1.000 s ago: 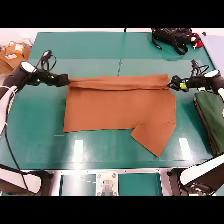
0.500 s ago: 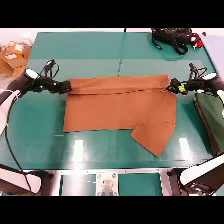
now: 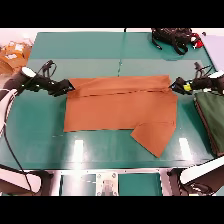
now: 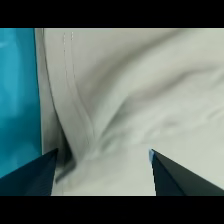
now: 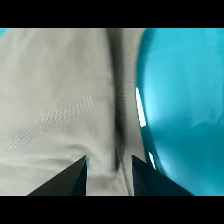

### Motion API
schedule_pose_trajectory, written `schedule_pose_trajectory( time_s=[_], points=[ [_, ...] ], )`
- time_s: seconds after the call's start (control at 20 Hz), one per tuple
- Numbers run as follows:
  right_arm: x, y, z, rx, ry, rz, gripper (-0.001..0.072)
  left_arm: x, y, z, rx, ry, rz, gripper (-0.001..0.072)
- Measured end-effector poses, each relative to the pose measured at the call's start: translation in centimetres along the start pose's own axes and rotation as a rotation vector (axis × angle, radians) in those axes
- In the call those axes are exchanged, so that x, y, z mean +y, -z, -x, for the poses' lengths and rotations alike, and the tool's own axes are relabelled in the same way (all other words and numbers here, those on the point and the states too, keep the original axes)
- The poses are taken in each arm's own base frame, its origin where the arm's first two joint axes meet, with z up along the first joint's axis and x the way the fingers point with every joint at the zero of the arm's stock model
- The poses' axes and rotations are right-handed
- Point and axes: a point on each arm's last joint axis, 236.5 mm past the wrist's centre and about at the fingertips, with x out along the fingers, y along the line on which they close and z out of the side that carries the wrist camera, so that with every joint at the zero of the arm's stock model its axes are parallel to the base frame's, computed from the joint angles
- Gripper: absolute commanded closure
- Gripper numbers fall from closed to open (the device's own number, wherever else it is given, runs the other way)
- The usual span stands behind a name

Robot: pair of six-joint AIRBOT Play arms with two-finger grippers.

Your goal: Fold the shirts.

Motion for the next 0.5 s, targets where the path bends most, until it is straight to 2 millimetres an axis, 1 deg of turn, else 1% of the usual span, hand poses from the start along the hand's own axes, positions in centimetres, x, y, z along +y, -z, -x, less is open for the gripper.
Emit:
schedule_pose_trajectory(
  time_s=[0.05, 0.1, 0.15, 0.2, 0.35, 0.45, 0.5],
  points=[
    [-0.2, 0.0, 1.1, 0.004, -0.008, -0.016, 0.0610, 0.0, 0.2, 0.8, 0.024, 0.012, 0.024, 0.0353],
    [-0.5, 0.3, 2.2, 0.016, -0.014, -0.033, 0.0685, 0.1, 0.4, 1.6, 0.049, 0.023, 0.048, 0.0630],
    [-0.7, 0.5, 3.2, 0.023, -0.019, -0.049, 0.0695, 0.1, 0.7, 2.3, 0.074, 0.034, 0.067, 0.0684],
    [-0.7, 0.9, 4.1, 0.031, -0.027, -0.060, 0.0696, 0.0, 1.2, 3.0, 0.106, 0.046, 0.079, 0.0685],
    [-0.6, 3.5, 6.3, 0.073, -0.041, -0.096, 0.0696, -1.0, 3.2, 4.4, 0.204, 0.073, 0.096, 0.0685],
    [-0.9, 6.2, 7.7, 0.101, -0.020, -0.131, 0.0696, -1.6, 5.2, 5.5, 0.259, 0.054, 0.086, 0.0685],
    [-1.2, 7.7, 8.5, 0.112, -0.003, -0.147, 0.0696, -1.9, 6.5, 6.1, 0.281, 0.038, 0.080, 0.0685]
  ],
)
